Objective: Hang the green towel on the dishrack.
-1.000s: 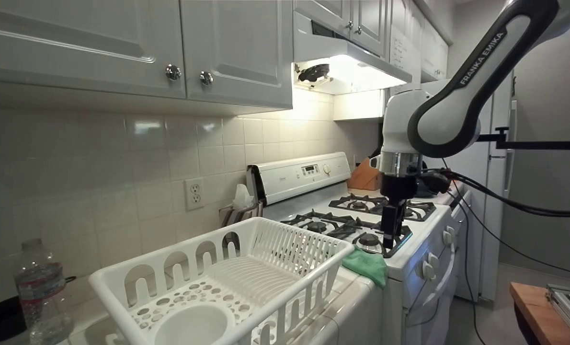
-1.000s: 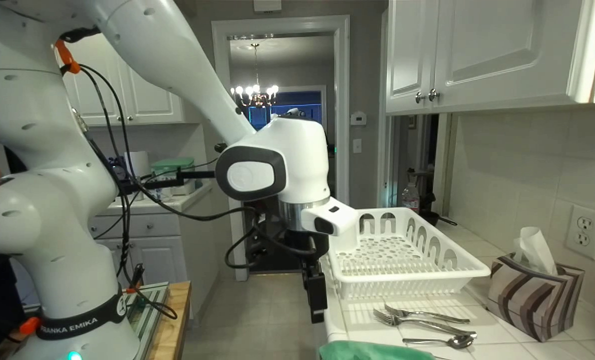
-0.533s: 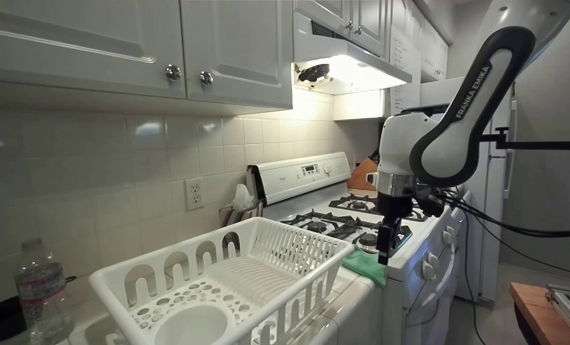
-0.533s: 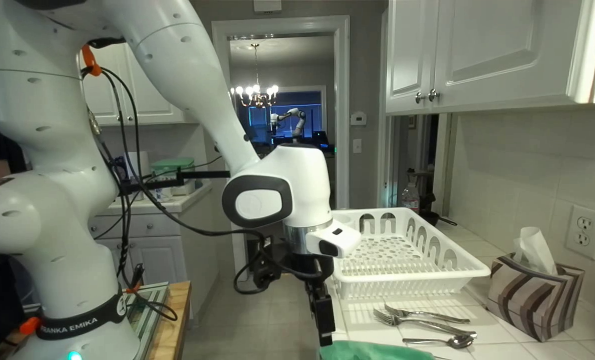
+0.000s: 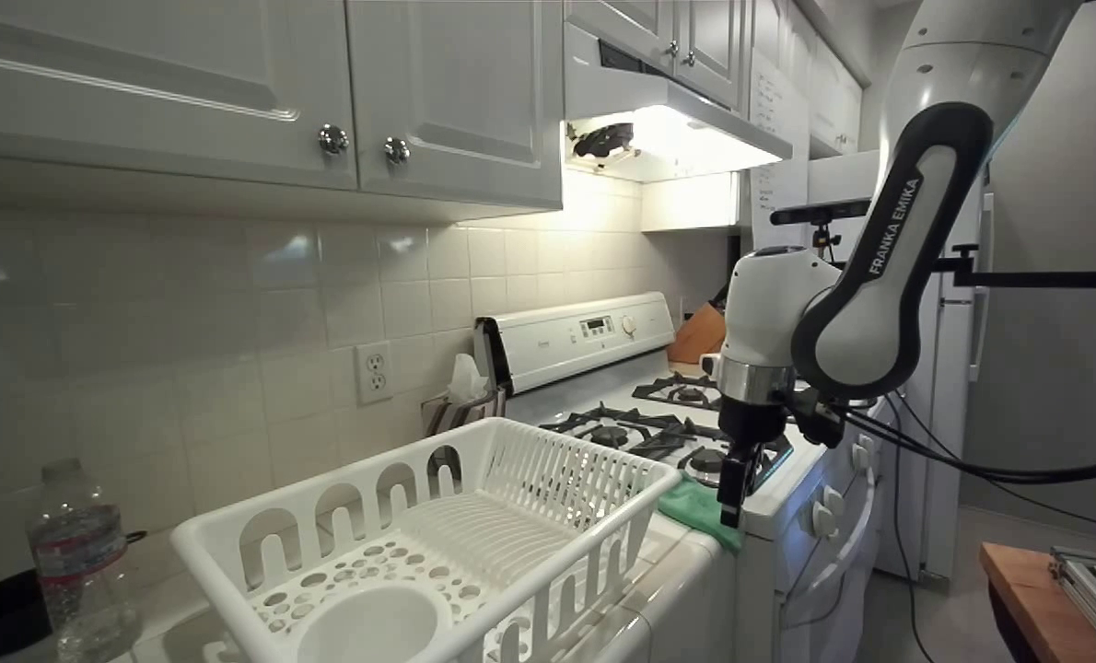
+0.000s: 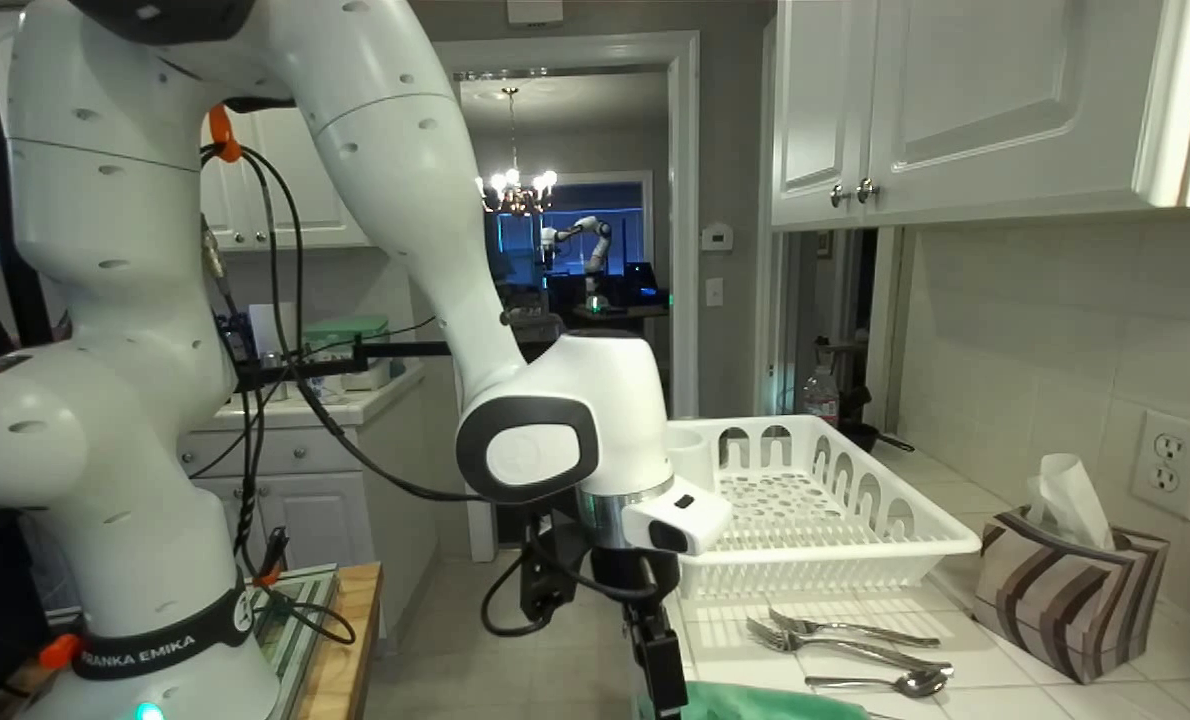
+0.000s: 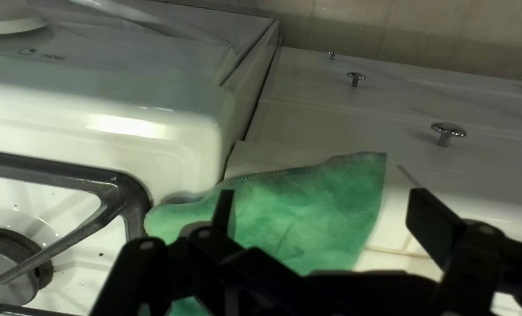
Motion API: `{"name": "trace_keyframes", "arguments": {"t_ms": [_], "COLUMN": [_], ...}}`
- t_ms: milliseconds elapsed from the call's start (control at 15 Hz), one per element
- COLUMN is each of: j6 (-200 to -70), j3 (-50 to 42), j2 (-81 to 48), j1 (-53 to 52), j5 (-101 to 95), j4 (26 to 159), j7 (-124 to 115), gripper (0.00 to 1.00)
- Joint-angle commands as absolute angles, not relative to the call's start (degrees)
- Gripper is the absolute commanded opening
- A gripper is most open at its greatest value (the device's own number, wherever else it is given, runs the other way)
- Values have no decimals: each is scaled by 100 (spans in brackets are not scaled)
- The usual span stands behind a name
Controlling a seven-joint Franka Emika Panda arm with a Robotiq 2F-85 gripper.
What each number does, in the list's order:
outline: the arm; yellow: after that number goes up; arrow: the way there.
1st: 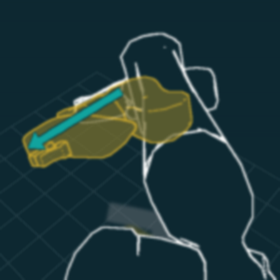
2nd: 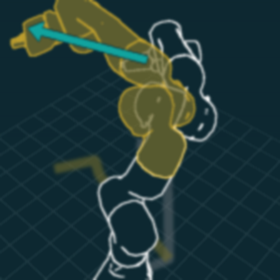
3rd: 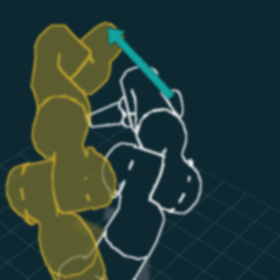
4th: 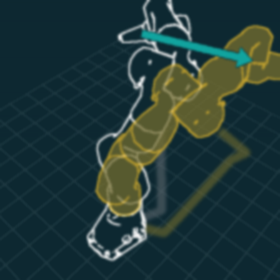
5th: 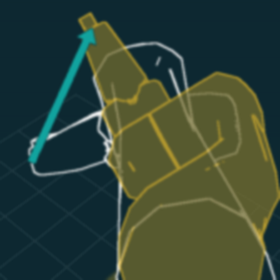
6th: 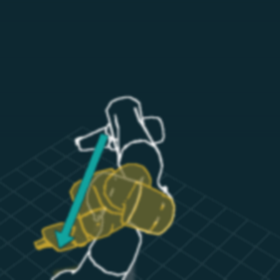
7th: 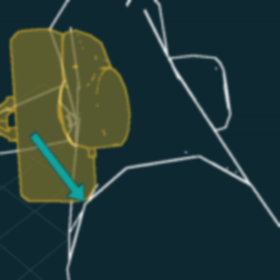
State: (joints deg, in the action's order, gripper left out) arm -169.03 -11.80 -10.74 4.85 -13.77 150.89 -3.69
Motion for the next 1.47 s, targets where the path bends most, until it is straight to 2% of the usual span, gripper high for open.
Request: {"name": "trace_keyframes", "arguments": {"t_ms": [0,267,333,400,533,733,1133,1200,1400], "j6": [-17194,-17317,-17330,-17336,-17350,-17331,-16704,-16506,-16028], "j3": [-1195,-1271,-1284,-1307,-1372,-1484,-1477,-1430,-1431], "j2": [-1392,-1577,-1617,-1649,-1722,-1798,-1485,-1402,-1125], "j1": [391,224,188,149,70,-36,-83,-41,-30], "j5": [-1261,-1268,-1267,-1272,-1287,-1299,-1270,-1275,-1439], "j4": [14897,14791,14763,14743,14690,14612,14598,14593,14600], "j7": [-415,-473,-484,-492,-521,-548,-490,-438,-469], "gripper": [100,100,96,74,69,45,5,0,1]}}
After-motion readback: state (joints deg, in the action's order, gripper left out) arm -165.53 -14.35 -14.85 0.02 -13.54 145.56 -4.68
